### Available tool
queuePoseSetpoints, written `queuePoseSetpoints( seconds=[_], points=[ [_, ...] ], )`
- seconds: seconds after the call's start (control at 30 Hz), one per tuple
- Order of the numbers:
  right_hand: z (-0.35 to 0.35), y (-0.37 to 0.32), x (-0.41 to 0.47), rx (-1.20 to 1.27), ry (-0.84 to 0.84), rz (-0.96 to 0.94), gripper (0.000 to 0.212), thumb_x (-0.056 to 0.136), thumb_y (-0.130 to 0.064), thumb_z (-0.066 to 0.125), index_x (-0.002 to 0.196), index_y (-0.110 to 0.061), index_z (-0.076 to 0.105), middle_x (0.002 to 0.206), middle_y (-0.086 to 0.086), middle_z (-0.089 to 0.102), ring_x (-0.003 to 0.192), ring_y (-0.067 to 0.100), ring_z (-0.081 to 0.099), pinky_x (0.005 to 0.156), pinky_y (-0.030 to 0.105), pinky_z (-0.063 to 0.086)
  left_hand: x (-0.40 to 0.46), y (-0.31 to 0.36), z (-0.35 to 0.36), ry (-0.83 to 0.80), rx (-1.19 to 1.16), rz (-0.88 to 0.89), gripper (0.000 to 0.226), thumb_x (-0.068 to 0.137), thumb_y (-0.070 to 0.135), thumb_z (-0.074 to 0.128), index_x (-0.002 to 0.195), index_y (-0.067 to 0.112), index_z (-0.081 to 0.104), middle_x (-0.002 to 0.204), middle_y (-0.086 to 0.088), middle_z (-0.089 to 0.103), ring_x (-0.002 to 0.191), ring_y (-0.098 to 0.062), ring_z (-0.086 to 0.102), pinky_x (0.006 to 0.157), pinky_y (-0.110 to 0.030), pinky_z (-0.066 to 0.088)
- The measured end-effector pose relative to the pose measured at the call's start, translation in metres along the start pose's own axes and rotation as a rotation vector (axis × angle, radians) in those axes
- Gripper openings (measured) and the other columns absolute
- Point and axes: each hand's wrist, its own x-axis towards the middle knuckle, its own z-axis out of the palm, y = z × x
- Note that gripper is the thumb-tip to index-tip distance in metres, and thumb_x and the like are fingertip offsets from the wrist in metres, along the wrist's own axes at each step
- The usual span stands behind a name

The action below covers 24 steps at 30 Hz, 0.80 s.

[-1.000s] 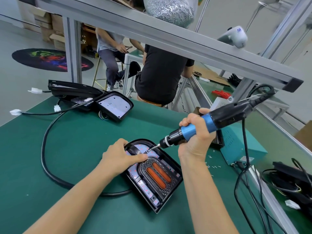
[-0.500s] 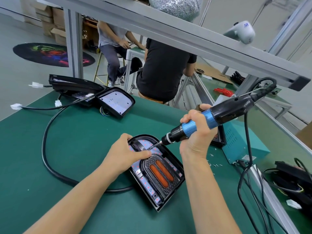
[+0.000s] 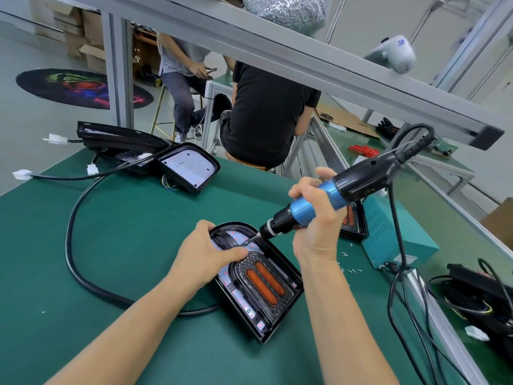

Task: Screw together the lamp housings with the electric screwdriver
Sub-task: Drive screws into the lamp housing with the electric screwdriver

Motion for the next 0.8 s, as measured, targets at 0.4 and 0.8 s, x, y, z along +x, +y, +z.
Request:
queuePoseSetpoints(
  seconds=[0.4,0.8],
  points=[
    [-0.012,-0.009,0.0,-0.006,-0.069,0.158,0.025,0.07,-0.005,0.065,0.069,-0.029,0.061,0.07,-0.003,0.054,0.07,0.016,0.053,0.074,0.032,0.044,0.0,-0.004,0.002,0.032,-0.006,-0.012,0.064,0.062,0.04,0.085,0.111,0.016,0.05,0.095,0.011,0.059,0.087,-0.001,0.053,0.062,-0.021,0.037],
    [-0.015,-0.01,-0.002,-0.018,-0.16,0.127,0.03,0.072,-0.003,0.062,0.063,-0.031,0.061,0.072,-0.007,0.056,0.076,0.018,0.05,0.076,0.033,0.042,0.0,-0.003,0.003,0.045,-0.024,-0.011,0.058,0.06,0.04,0.085,0.103,0.019,0.051,0.091,0.013,0.06,0.082,0.001,0.054,0.06,-0.021,0.037]
  ],
)
